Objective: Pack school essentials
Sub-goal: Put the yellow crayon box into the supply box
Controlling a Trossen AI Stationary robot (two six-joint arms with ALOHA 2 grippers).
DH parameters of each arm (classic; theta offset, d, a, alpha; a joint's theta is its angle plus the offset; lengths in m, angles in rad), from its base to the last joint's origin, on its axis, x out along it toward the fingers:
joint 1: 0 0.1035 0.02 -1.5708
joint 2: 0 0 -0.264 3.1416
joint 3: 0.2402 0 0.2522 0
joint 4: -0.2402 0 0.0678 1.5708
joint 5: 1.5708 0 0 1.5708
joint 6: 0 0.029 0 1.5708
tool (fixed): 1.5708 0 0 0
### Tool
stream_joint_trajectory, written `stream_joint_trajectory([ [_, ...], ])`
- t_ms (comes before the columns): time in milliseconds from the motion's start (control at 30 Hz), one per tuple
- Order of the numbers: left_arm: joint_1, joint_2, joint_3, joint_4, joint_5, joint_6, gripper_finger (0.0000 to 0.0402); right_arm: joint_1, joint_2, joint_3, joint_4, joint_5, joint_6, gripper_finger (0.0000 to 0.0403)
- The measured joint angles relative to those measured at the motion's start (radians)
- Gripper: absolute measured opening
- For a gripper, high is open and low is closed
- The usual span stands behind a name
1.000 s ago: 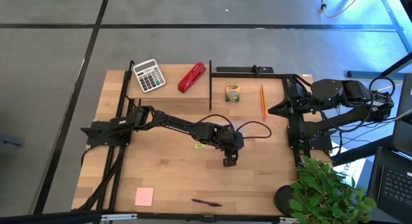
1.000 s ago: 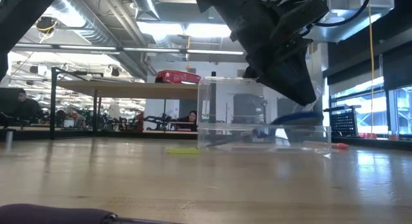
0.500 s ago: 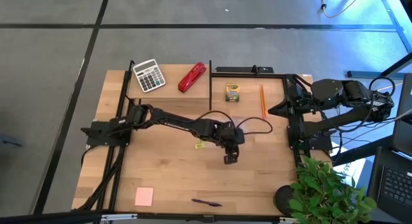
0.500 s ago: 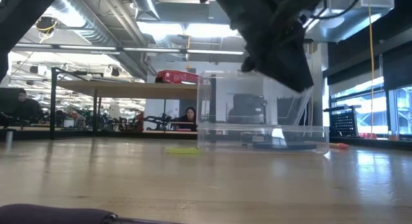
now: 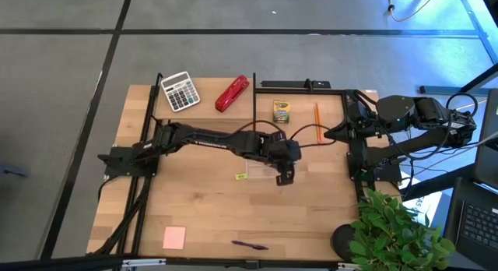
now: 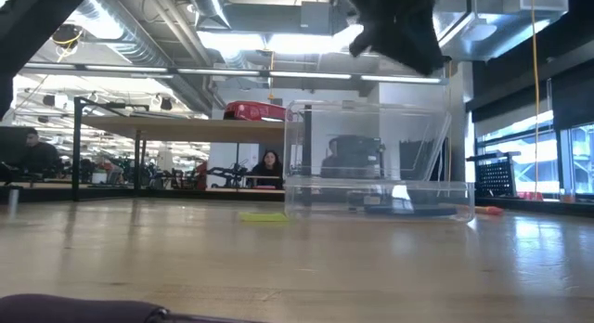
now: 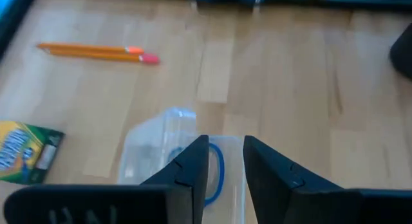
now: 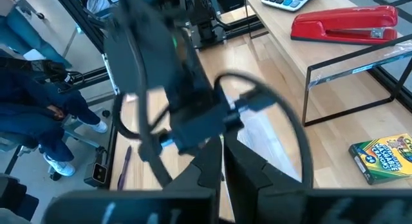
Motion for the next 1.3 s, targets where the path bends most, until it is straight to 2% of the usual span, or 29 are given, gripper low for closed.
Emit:
stream_joint_trajectory([
  [167, -0.001, 0.000, 0.150, -0.160, -0.017, 0.000, 0.0090, 0.000, -0.006, 0.000, 0.004, -0.043, -0.018, 0.0021],
  [533, -0.028, -0.121, 0.121, -0.425, -0.026, -0.203, 0.0089, 0.001, -0.016, 0.000, 0.086, -0.223, -0.210, 0.0021],
  [867, -0.138, -0.177, 0.120, -0.582, -0.051, -0.401, 0.0089, 0.001, 0.063, 0.113, -0.003, -0.232, -0.335, 0.0021],
  [1300, -0.294, -0.190, 0.120, -0.741, -0.068, -0.674, 0.0089, 0.001, 0.246, 0.312, -0.288, -0.231, -0.425, 0.0021],
])
